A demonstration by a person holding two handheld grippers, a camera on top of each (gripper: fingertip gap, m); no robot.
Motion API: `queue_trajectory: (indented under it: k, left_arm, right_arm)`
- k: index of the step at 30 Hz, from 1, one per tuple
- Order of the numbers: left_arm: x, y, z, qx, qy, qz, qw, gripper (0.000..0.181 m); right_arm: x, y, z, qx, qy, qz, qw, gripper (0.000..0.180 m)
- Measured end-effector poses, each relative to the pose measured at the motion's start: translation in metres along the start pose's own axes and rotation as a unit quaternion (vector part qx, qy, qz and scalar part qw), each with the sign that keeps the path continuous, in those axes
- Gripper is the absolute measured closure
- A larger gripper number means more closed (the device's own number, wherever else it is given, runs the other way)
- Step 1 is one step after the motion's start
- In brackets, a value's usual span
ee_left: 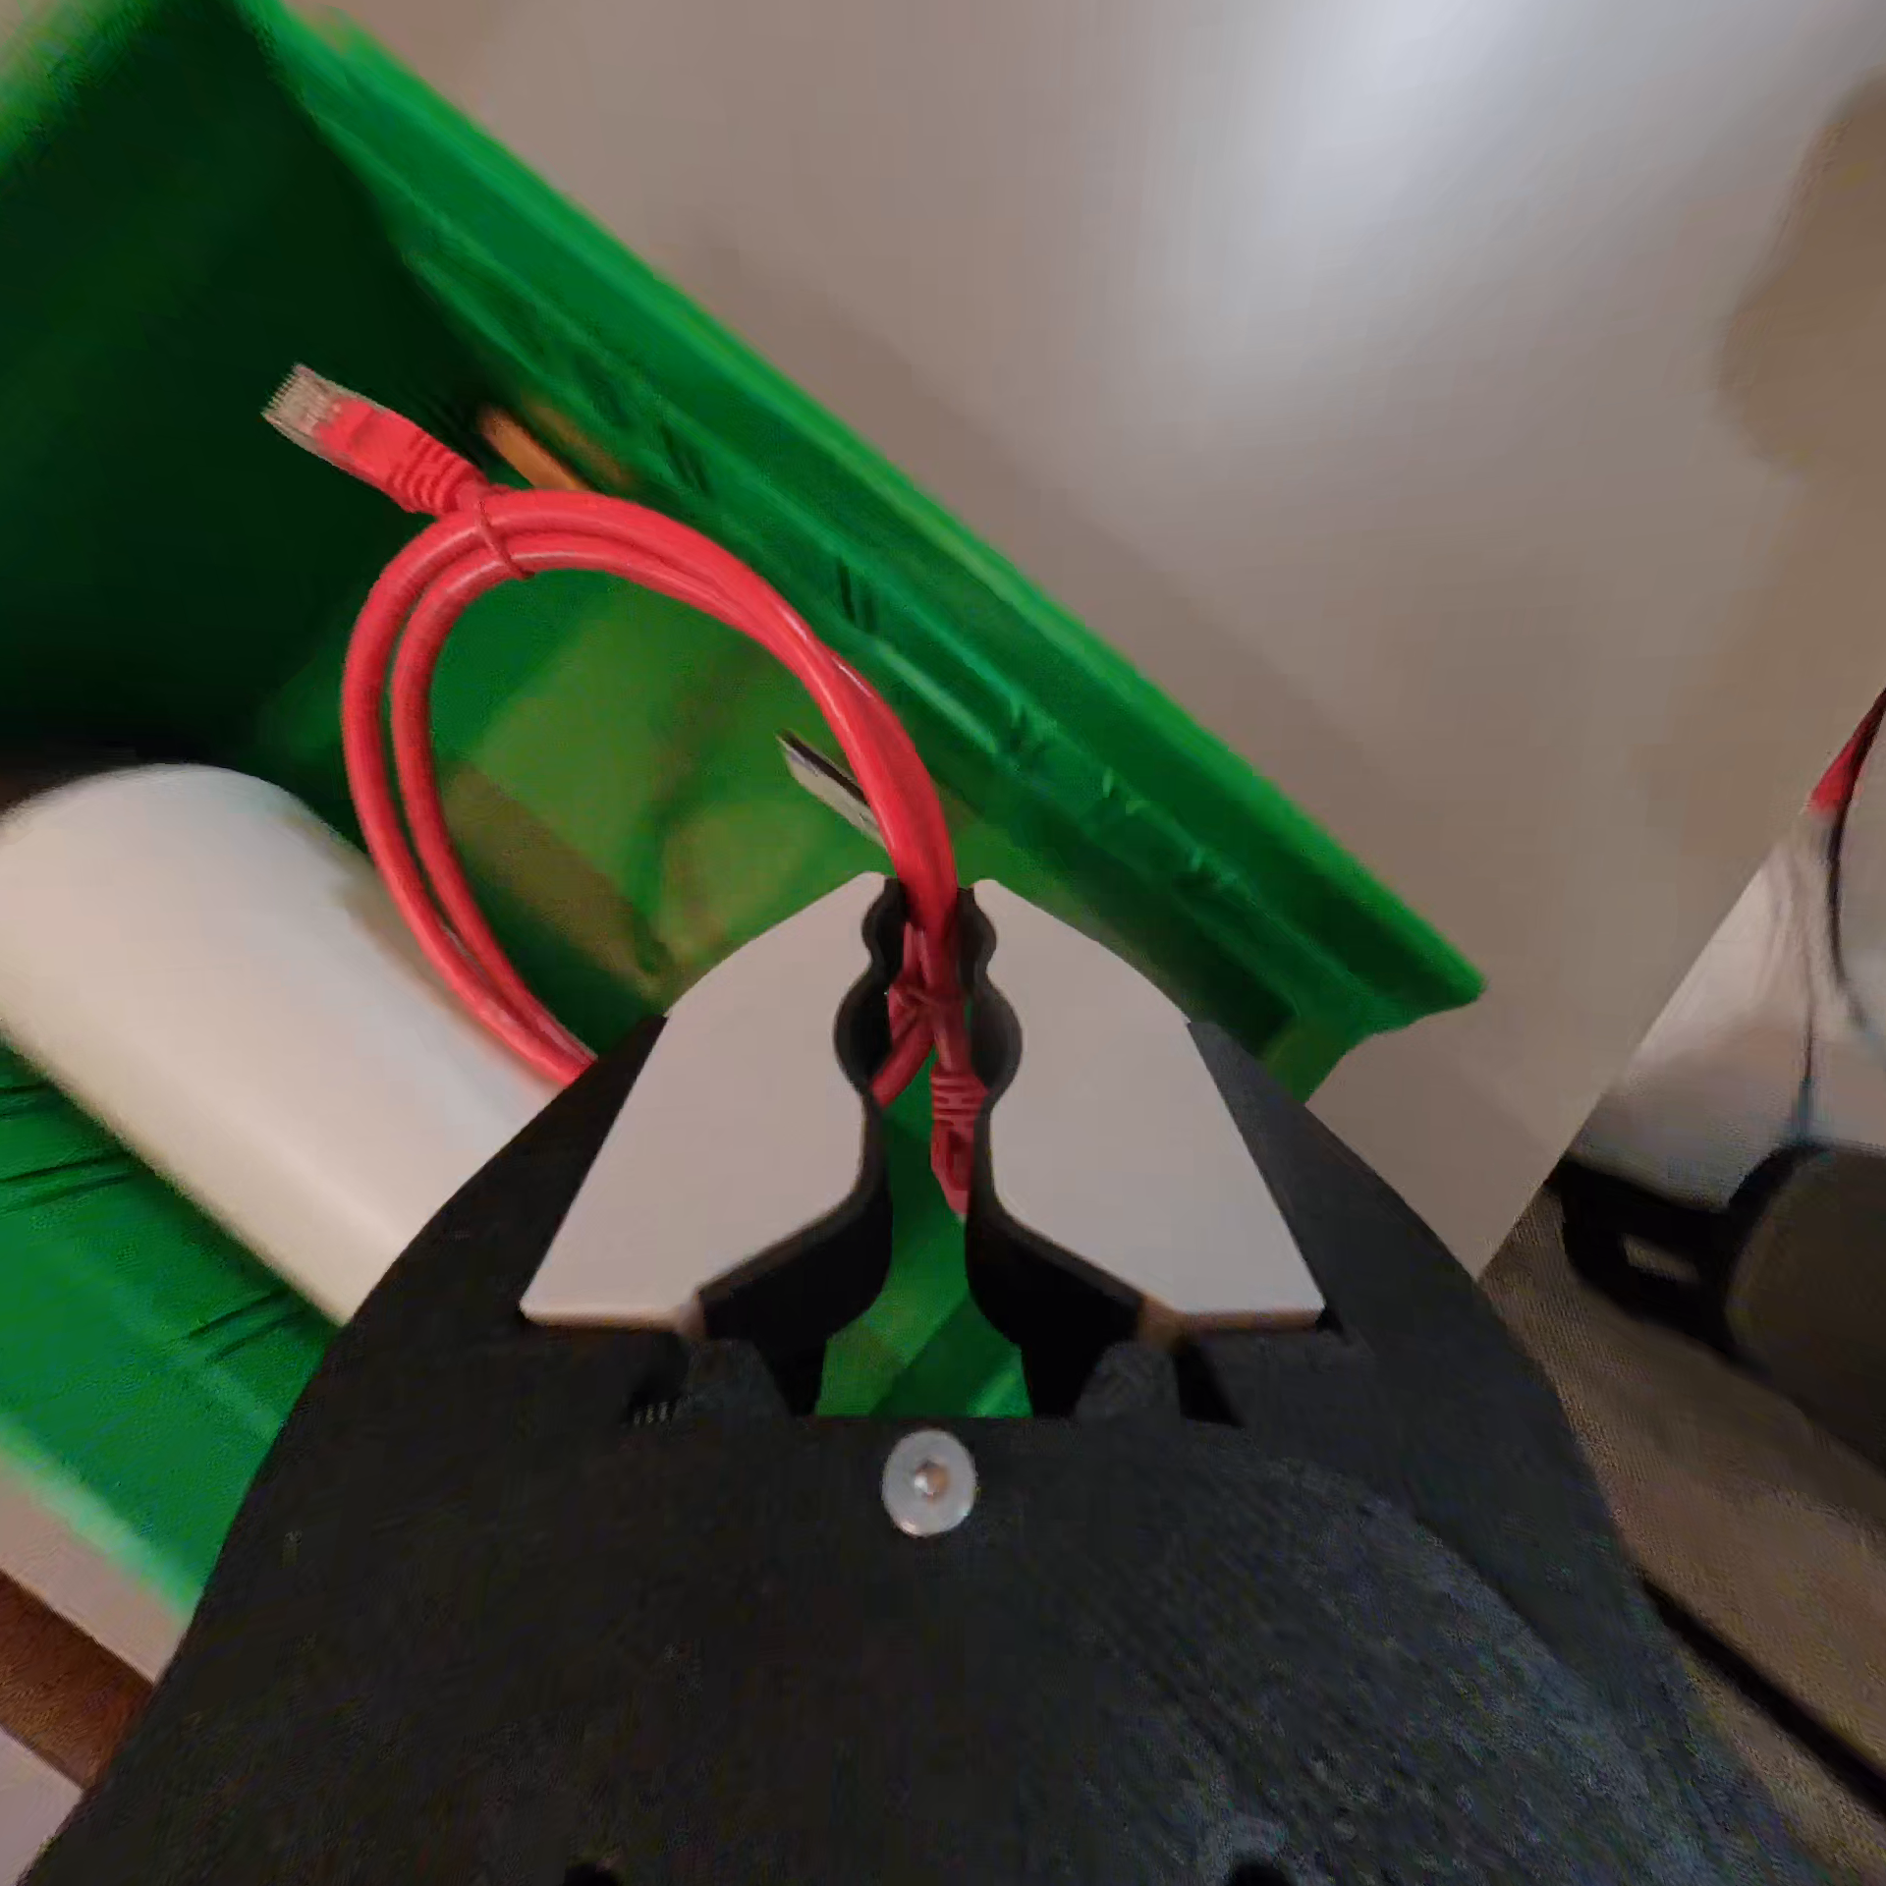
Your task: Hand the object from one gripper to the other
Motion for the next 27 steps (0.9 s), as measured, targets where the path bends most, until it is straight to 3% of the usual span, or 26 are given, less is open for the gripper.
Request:
queue_trajectory:
  k: [1, 5, 9, 13, 16, 21, 24, 27]
  left_arm:
    - [0.016, 0.002, -0.012, 0.003, -0.051, -0.013, 0.999, 0.171]
    - [0.077, -0.007, -0.059, 0.019, -0.255, -0.029, 0.966, 0.171]
    - [0.094, -0.049, -0.099, 0.009, -0.38, 0.002, 0.925, 0.172]
    - [0.063, -0.116, -0.135, 0.0, -0.458, 0.068, 0.886, 0.172]
    - [0.014, -0.166, -0.155, 0.01, -0.491, 0.124, 0.862, 0.171]
    - [-0.064, -0.24, -0.17, 0.005, -0.464, 0.207, 0.861, 0.171]
    - [-0.07, -0.271, -0.18, 0.025, -0.459, 0.309, 0.833, 0.171]
    - [-0.077, -0.283, -0.181, 0.025, -0.465, 0.333, 0.82, 0.172]
  right_arm:
    - [0.0, 0.0, 0.0, -0.001, -0.002, 0.0, 1.0, 0.177]
    - [0.001, -0.003, -0.002, -0.01, -0.011, -0.001, 1.0, 0.177]
    - [0.002, -0.003, -0.005, -0.02, -0.024, -0.002, 1.0, 0.177]
    - [0.005, -0.004, -0.01, -0.034, -0.046, -0.003, 0.998, 0.177]
    - [0.014, -0.009, -0.016, -0.054, -0.078, 0.003, 0.995, 0.174]
    - [0.041, -0.024, -0.029, -0.115, -0.17, 0.011, 0.979, 0.164]
    - [0.058, -0.039, -0.025, -0.144, -0.201, 0.041, 0.968, 0.159]
    - [0.07, -0.05, -0.016, -0.188, -0.223, 0.053, 0.955, 0.154]
Point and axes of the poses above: each gripper's, where its closed fingertips meet, x back along the fingers, z out of its underside, y = z × x across the jaws, the point moved 4 cm from there along x, back along the fingers, and after that the axes turned 3 degrees about x, right-handed, at the moved point
